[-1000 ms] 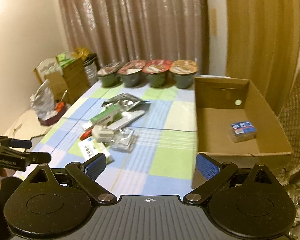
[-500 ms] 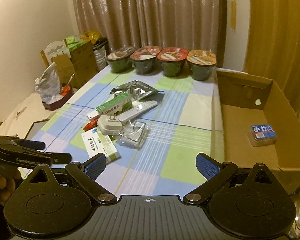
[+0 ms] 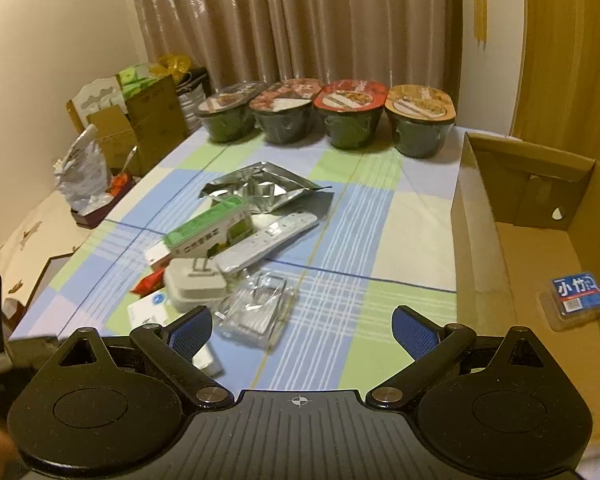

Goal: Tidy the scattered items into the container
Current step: 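Reach the left gripper to the white tablet box while the right reaches the packaged hook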

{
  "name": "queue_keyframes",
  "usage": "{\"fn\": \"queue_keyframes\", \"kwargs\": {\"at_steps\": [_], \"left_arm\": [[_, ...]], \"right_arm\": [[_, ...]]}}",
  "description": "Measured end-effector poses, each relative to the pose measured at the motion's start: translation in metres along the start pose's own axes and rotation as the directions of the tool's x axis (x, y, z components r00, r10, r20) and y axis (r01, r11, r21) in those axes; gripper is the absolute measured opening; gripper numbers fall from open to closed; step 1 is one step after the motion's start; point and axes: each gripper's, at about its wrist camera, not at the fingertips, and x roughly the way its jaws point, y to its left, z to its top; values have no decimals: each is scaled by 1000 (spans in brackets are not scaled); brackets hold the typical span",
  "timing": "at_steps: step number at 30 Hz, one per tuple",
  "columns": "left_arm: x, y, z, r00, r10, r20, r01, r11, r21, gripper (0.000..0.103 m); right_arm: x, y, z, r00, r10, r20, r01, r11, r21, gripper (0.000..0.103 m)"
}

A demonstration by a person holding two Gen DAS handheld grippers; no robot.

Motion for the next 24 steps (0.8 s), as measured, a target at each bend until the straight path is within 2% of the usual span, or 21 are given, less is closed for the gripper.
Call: {"fn": "queue_keyframes", "kwargs": {"at_steps": [5,6,11,15,19,22,24], "left_arm": [[29,-9,1,996,84,-18,-83,995,48,103],[30,-8,1,996,84,-15,-83,995,60,103],[18,8,1,993,119,-14,-116,985,130,99],[5,38,1,989,147,-23,-145,985,90,95],[-3,57,5,994,111,-21,-111,994,4,95],[-6,54,9,995,102,0,-102,995,16,95],[-5,53,11,994,112,7,-112,993,37,95]], "right_arm": [[23,-9,5,1000,-11,-27,11,1000,0,101],[28,-10,5,999,-10,-33,10,1000,-5,101],[52,-6,3,996,6,-89,-8,1000,-24,101],[74,7,-3,991,40,-127,-42,999,-15,101],[96,19,-5,987,57,-153,-52,998,42,101],[110,24,-2,986,55,-155,-40,995,96,101],[119,29,0,987,41,-159,-26,995,93,101]]}}
